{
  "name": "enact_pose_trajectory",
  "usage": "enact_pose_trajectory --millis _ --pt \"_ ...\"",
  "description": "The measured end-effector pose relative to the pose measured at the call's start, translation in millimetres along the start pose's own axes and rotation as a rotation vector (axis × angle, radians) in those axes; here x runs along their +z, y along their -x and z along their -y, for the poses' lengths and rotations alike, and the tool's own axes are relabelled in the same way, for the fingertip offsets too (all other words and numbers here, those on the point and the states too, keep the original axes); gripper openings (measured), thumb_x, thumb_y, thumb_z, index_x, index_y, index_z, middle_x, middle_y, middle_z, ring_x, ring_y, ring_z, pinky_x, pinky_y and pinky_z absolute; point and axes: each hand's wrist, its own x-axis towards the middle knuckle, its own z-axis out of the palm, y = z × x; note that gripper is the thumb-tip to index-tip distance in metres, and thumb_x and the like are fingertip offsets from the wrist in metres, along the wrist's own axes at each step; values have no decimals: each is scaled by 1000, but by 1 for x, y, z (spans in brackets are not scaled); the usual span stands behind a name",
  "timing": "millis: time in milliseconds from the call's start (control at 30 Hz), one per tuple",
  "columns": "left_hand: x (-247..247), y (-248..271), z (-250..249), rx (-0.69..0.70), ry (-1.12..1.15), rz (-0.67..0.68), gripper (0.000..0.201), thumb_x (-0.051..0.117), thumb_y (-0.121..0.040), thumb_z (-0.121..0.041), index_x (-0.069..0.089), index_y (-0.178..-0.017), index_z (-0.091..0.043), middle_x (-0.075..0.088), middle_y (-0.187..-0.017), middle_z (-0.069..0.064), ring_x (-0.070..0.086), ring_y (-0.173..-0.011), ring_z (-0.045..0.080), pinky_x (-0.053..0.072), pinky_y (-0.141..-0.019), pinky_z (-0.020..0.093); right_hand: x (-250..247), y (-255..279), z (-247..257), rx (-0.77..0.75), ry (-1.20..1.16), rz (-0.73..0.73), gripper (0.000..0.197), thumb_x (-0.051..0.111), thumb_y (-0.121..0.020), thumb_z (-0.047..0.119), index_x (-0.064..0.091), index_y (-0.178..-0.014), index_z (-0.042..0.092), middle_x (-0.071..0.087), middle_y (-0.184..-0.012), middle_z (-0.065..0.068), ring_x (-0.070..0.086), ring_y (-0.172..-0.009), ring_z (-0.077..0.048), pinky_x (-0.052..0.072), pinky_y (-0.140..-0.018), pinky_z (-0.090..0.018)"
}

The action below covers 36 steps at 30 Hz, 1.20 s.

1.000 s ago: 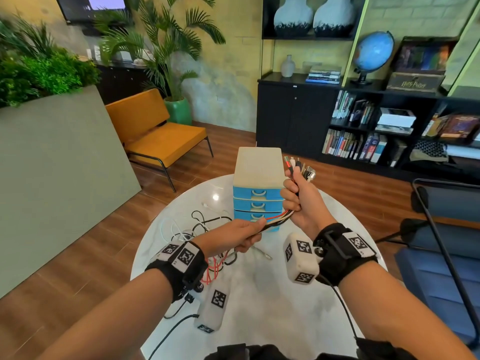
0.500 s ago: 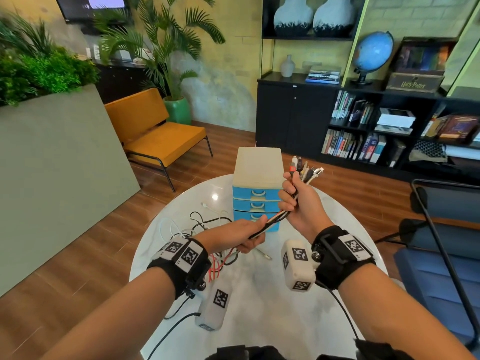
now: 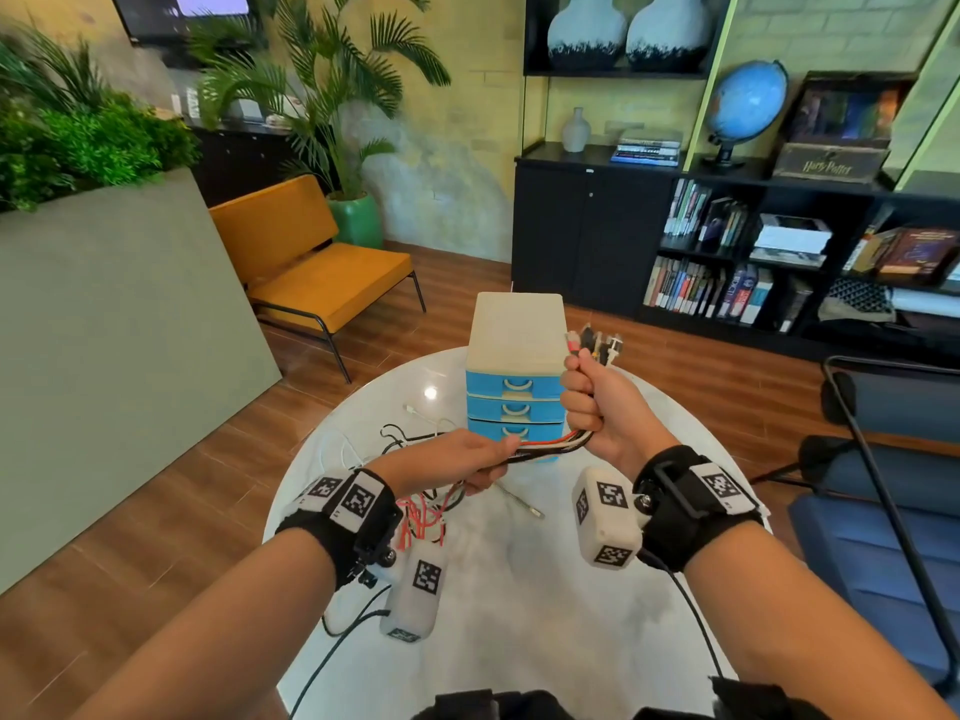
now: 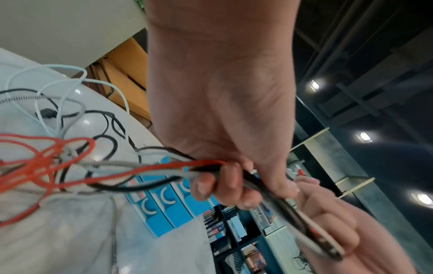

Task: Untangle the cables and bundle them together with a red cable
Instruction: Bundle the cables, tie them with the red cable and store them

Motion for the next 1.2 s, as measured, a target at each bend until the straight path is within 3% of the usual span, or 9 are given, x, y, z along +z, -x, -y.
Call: enact_pose_trajectory --millis 133,267,467,600,767,867,933,1000,1200 --pt "-5 -9 -1 -1 -152 -159 60 47 -92 -54 63 -93 4 49 -64 -5 40 -53 3 35 -57 14 1 9 -6 153 221 91 30 42 -102 38 48 -81 19 29 -53 9 23 -34 0 18 -28 -11" --pt "-5 -11 -5 43 -296 -142 44 47 -94 -47 61 -82 -7 51 -68 -5 46 -51 -5 34 -50 6 0 14 -13 177 469 116 22 53 -98 34 53 -87 15 26 -51 9 21 -34 0 19 -28 -11" --pt "-10 4 0 24 -337 119 26 40 -99 -40 60 -94 -24 53 -83 -4 50 -75 9 47 -75 26 -7 9 -2 135 394 -33 27 45 -102 34 45 -81 17 26 -53 7 22 -37 -2 17 -31 -12" --pt "-6 -2 5 38 -380 16 29 38 -100 -37 55 -83 -20 54 -79 -4 53 -71 8 46 -70 21 -6 7 -3 144 424 -44 29 44 -102 36 44 -80 18 25 -58 6 21 -39 -2 17 -34 -13" --pt "-8 -10 3 43 -605 -70 31 36 -101 -36 56 -109 -14 59 -108 -1 53 -97 14 47 -84 28 -3 9 -8 113 496 39 29 46 -101 36 47 -80 17 29 -57 5 24 -40 -3 22 -34 -13" --pt "-14 -12 -4 44 -777 -51 32 34 -101 -39 54 -116 -19 60 -119 1 55 -105 19 49 -93 40 -2 10 -15 14 544 10 31 48 -100 40 53 -86 13 45 -60 3 45 -52 -7 42 -47 -17" --pt "-15 -13 -9 50 -879 -42 31 34 -101 -37 53 -121 -22 59 -120 1 56 -104 19 50 -91 39 -2 9 -23 -28 646 -5 39 48 -99 44 62 -93 8 66 -82 -1 64 -82 -11 55 -71 -26" --pt "-15 -13 -15 41 -965 -38 29 36 -102 -35 51 -124 -24 60 -117 1 56 -102 19 47 -86 32 -2 8 -29 -19 691 26 48 49 -98 45 66 -102 1 72 -109 -3 67 -105 -16 54 -93 -35" --pt "-14 -18 -26 23 -1082 -25 24 41 -101 -26 53 -122 -23 61 -107 1 55 -90 17 44 -75 30 9 17 -37 95 697 91 39 46 -100 45 65 -119 18 71 -113 -13 69 -101 -27 51 -93 -49"
